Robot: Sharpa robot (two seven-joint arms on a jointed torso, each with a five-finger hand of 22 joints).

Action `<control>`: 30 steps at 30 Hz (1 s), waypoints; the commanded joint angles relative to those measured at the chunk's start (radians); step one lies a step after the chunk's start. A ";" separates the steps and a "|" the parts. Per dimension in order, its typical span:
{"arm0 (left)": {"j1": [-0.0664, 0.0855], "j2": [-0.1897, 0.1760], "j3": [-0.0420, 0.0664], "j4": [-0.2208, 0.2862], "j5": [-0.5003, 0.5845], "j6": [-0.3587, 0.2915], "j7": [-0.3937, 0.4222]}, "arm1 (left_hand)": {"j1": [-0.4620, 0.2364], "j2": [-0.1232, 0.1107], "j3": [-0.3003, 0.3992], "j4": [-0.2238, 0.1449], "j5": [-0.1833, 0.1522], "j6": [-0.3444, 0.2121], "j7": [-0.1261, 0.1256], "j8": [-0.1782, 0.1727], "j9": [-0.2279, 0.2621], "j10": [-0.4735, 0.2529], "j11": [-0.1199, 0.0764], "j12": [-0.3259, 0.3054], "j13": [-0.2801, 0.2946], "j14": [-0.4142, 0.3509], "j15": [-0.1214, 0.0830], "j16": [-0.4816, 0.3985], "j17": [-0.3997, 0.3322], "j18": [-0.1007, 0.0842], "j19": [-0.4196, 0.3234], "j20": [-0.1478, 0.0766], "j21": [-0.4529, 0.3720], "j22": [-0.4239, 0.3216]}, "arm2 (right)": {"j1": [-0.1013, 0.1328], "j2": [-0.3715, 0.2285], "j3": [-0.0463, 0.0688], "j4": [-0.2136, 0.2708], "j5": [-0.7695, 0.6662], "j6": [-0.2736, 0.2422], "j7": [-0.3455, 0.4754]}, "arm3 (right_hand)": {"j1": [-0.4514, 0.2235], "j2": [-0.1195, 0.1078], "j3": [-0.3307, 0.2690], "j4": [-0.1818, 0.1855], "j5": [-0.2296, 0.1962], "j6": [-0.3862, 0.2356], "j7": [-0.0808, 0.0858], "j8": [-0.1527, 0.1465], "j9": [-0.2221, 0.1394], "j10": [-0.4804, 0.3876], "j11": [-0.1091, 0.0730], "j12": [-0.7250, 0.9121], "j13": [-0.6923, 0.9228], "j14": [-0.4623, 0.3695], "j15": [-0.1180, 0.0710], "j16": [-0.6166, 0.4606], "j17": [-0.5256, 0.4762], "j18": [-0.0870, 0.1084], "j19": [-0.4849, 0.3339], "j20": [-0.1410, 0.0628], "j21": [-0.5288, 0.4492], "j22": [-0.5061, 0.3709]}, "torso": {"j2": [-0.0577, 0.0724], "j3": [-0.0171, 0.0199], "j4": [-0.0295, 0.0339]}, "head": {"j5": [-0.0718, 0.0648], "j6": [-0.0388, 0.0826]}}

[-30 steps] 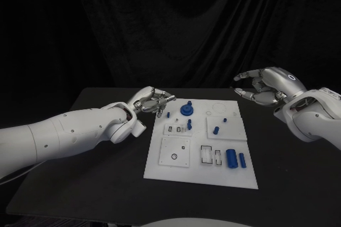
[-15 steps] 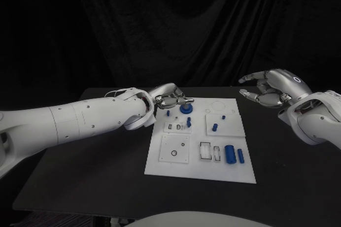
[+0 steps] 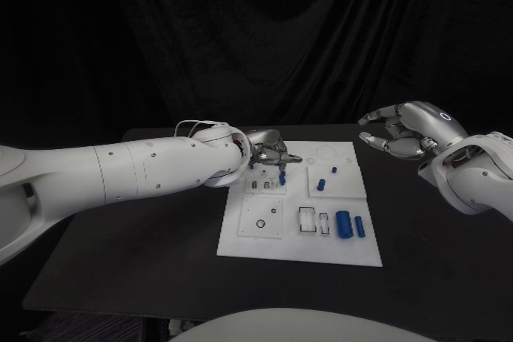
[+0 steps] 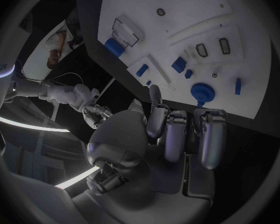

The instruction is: Assemble the parts on the task board

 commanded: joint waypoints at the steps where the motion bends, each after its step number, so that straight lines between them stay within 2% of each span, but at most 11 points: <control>1: 0.004 0.008 0.001 0.007 -0.031 0.084 -0.155 | -0.005 -0.011 -0.006 0.000 -0.005 -0.003 -0.010 0.003 0.012 0.171 -0.074 0.169 0.400 0.106 -0.008 0.003 0.263 -0.009 0.024 -0.008 0.005 0.157 | -0.003 0.000 0.001 0.003 -0.001 0.018 -0.023 | -0.001 0.006 0.004 0.001 0.004 0.011 0.001 0.005 -0.001 0.053 0.007 -0.002 0.193 0.104 0.007 0.003 0.263 0.001 0.044 0.005 0.002 0.230 | 0.002 0.0028 -0.0080 | 0.004 -0.008; 2: 0.004 0.010 0.001 0.008 -0.031 0.091 -0.174 | -0.005 -0.011 -0.006 0.000 -0.005 -0.003 -0.010 0.003 0.012 0.171 -0.074 0.169 0.400 0.106 -0.008 0.003 0.263 -0.009 0.024 -0.008 0.005 0.157 | -0.003 -0.001 0.001 0.004 -0.001 0.019 -0.024 | -0.001 0.006 0.004 0.001 0.004 0.011 0.001 0.005 -0.001 0.053 0.007 -0.002 0.193 0.104 0.007 0.003 0.263 0.001 0.044 0.005 0.002 0.230 | 0.003 0.0039 -0.0092 | 0.004 -0.009; 3: 0.004 0.011 0.001 0.009 -0.032 0.095 -0.188 | -0.006 -0.014 -0.007 -0.001 -0.005 -0.007 -0.009 0.000 0.019 0.171 -0.074 0.169 0.400 0.106 -0.009 0.003 0.263 -0.008 0.023 -0.009 0.004 0.155 | -0.003 -0.001 0.001 0.005 -0.001 0.020 -0.024 | -0.001 0.006 0.004 0.001 0.004 0.011 0.001 0.005 -0.001 0.053 0.007 -0.002 0.193 0.104 0.007 0.003 0.263 0.001 0.044 0.005 0.002 0.230 | 0.002 0.0028 -0.0070 | 0.003 -0.011; 7: 0.005 0.018 0.001 0.012 -0.032 0.109 -0.242 | -0.006 -0.020 -0.009 -0.002 -0.001 -0.008 -0.011 -0.002 0.037 0.171 -0.076 0.169 0.400 0.106 -0.011 0.003 0.263 -0.008 0.025 -0.011 0.004 0.156 | -0.003 0.000 0.001 0.008 -0.001 0.022 -0.026 | -0.002 0.006 0.004 0.001 0.004 0.013 0.002 0.005 -0.002 0.053 0.008 -0.002 0.193 0.104 0.007 0.003 0.263 0.001 0.044 0.005 0.002 0.230 | 0.006 0.0063 -0.0105 | 0.003 -0.012; 9: 0.005 0.022 0.001 0.012 -0.032 0.111 -0.258 | -0.006 -0.024 -0.008 -0.003 0.002 -0.003 -0.017 0.020 0.084 0.171 -0.081 0.169 0.400 0.106 -0.016 0.003 0.263 -0.009 0.027 -0.015 0.003 0.156 | -0.003 0.002 0.001 0.007 -0.001 0.021 -0.026 | -0.004 0.006 0.004 0.002 0.004 0.015 0.002 0.005 -0.002 0.054 0.008 -0.002 0.194 0.104 0.008 0.003 0.263 0.001 0.045 0.005 0.003 0.230 | 0.006 0.0058 -0.0106 | 0.003 -0.013; 10: 0.005 0.025 0.001 0.011 -0.032 0.113 -0.268 | -0.006 -0.024 -0.008 -0.003 0.002 -0.003 -0.017 0.020 0.084 0.171 -0.081 0.169 0.400 0.106 -0.016 0.003 0.263 -0.009 0.027 -0.015 0.003 0.156 | -0.003 0.003 0.001 0.006 -0.001 0.020 -0.026 | -0.004 0.006 0.004 0.002 0.004 0.015 0.002 0.005 -0.002 0.054 0.008 -0.002 0.194 0.104 0.008 0.003 0.263 0.001 0.045 0.005 0.003 0.230 | 0.007 0.0070 -0.0115 | 0.004 -0.014; 11: 0.005 0.028 0.001 0.010 -0.032 0.115 -0.278 | -0.001 -0.028 -0.004 -0.004 0.001 -0.005 -0.022 0.044 0.134 0.171 -0.087 0.169 0.400 0.106 -0.021 0.003 0.263 -0.009 0.030 -0.020 0.002 0.158 | -0.004 0.005 0.001 0.005 -0.001 0.020 -0.026 | -0.004 0.006 0.004 0.002 0.004 0.015 0.002 0.005 -0.002 0.054 0.008 -0.002 0.194 0.104 0.008 0.003 0.263 0.001 0.045 0.005 0.003 0.230 | 0.006 0.0059 -0.0111 | 0.004 -0.015; 12: 0.005 0.030 0.001 0.008 -0.032 0.116 -0.287 | -0.002 -0.029 -0.002 -0.003 -0.001 -0.014 -0.025 0.050 0.161 0.171 -0.088 0.169 0.400 0.106 -0.025 0.003 0.263 -0.009 0.030 -0.023 0.002 0.158 | -0.004 0.006 0.001 0.004 -0.001 0.019 -0.026 | -0.004 0.006 0.004 0.002 0.004 0.016 0.002 0.006 -0.002 0.054 0.008 -0.001 0.194 0.104 0.008 0.003 0.263 0.001 0.044 0.006 0.002 0.230 | 0.005 0.0052 -0.0109 | 0.003 -0.017; 14: 0.005 0.034 0.001 0.006 -0.032 0.117 -0.300 | -0.003 -0.030 -0.001 -0.003 -0.002 -0.018 -0.025 0.051 0.173 0.171 -0.090 0.169 0.400 0.106 -0.025 0.003 0.263 -0.009 0.031 -0.025 0.001 0.158 | -0.004 0.009 0.001 0.003 -0.001 0.020 -0.026 | -0.004 0.006 0.004 0.002 0.004 0.016 0.002 0.006 -0.002 0.054 0.008 -0.001 0.194 0.104 0.008 0.003 0.263 0.001 0.044 0.006 0.002 0.230 | 0.004 0.0052 -0.0117 | 0.002 -0.019; 20: 0.005 0.040 0.001 -0.003 -0.032 0.135 -0.335 | -0.003 -0.028 0.007 -0.003 0.001 -0.029 -0.022 0.013 0.185 0.171 -0.089 0.169 0.400 0.106 -0.025 0.003 0.263 -0.006 0.023 -0.026 -0.006 0.146 | -0.007 0.013 0.001 -0.001 -0.001 0.023 -0.028 | -0.005 0.006 0.004 0.003 0.004 0.019 0.002 0.006 -0.002 0.054 0.008 -0.001 0.194 0.104 0.008 0.003 0.263 0.001 0.045 0.006 0.003 0.230 | 0.001 0.0031 -0.0109 | -0.003 -0.024; 30: 0.005 0.047 0.001 -0.008 -0.032 0.136 -0.349 | -0.004 -0.031 0.012 -0.004 0.002 -0.010 -0.021 -0.029 0.183 0.171 -0.088 0.169 0.400 0.106 -0.024 0.003 0.263 -0.004 0.019 -0.026 -0.012 0.138 | -0.008 0.015 0.001 -0.004 -0.001 0.026 -0.032 | -0.006 0.006 0.004 0.003 0.004 0.020 0.003 0.006 -0.003 0.054 0.008 -0.002 0.194 0.104 0.008 0.003 0.263 0.001 0.045 0.006 0.003 0.230 | -0.001 0.0046 -0.0132 | -0.001 -0.036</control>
